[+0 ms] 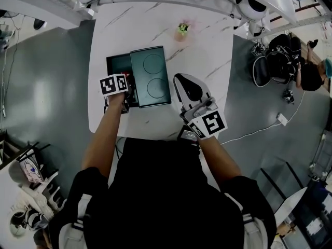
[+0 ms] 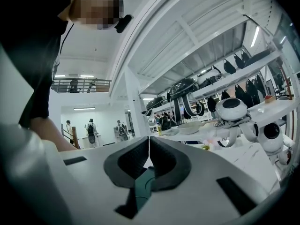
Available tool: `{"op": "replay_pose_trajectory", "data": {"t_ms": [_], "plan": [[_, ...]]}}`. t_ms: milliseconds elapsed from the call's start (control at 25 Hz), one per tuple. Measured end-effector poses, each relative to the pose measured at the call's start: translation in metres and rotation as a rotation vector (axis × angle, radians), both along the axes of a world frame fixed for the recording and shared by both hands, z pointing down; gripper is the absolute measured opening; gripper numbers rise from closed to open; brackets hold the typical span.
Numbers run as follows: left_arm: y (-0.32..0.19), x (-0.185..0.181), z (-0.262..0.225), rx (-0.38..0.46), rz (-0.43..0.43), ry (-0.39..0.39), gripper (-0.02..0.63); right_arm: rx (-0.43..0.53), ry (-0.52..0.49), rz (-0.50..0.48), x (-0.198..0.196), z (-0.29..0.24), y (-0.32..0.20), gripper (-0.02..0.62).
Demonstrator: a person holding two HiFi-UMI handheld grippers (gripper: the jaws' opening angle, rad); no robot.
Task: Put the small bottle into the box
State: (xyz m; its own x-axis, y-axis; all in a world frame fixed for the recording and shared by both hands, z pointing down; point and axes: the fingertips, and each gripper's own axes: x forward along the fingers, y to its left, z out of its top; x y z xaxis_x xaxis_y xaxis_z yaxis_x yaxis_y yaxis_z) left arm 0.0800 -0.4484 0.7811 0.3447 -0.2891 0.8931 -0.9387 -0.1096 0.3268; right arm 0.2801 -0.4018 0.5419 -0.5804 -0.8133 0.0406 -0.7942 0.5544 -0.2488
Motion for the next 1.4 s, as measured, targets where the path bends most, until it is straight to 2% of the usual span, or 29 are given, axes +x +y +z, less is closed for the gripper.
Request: {"op": "replay_pose_trajectory", "data": {"t_ms": [240,440,560,800,880,1000,1120,1240,1400], "plan": [[-0.001,0.002,0.002,0.015,0.004,-0.027,0.244,-0.003,-0.014,0.01,0.007,0.002,0.003,0.034],[-0.004,0.0,0.003,0.003,-0.021,-0.017,0.258,0.009,-0.023,0.017,0.01,0.0,0.003,0.034],[-0.006,-0.006,0.0,0.001,-0.037,-0.023,0.305,0.018,-0.027,0.026,0.015,-0.003,0.004,0.034],[-0.008,-0.023,-0.042,0.085,-0.04,-0.008,0.304,0.013,-0.028,0.034,0.016,-0.006,0.014,0.034],[-0.01,-0.032,-0.07,0.149,-0.04,0.023,0.283,0.028,-0.022,0.027,0.01,-0.015,0.018,0.034],[-0.025,-0.038,-0.12,0.299,-0.033,0.103,0.162,0.085,-0.004,0.031,0.001,-0.033,0.014,0.034],[-0.029,-0.04,-0.173,0.46,-0.015,0.222,0.046,0.132,0.016,0.056,-0.009,-0.05,0.02,0.034],[-0.02,-0.045,-0.231,0.604,0.024,0.375,0.017,0.171,0.037,0.09,-0.025,-0.072,0.032,0.034],[0.019,-0.061,-0.316,0.836,0.14,0.551,0.015,0.206,0.046,0.163,-0.055,-0.106,0.067,0.034]]}}
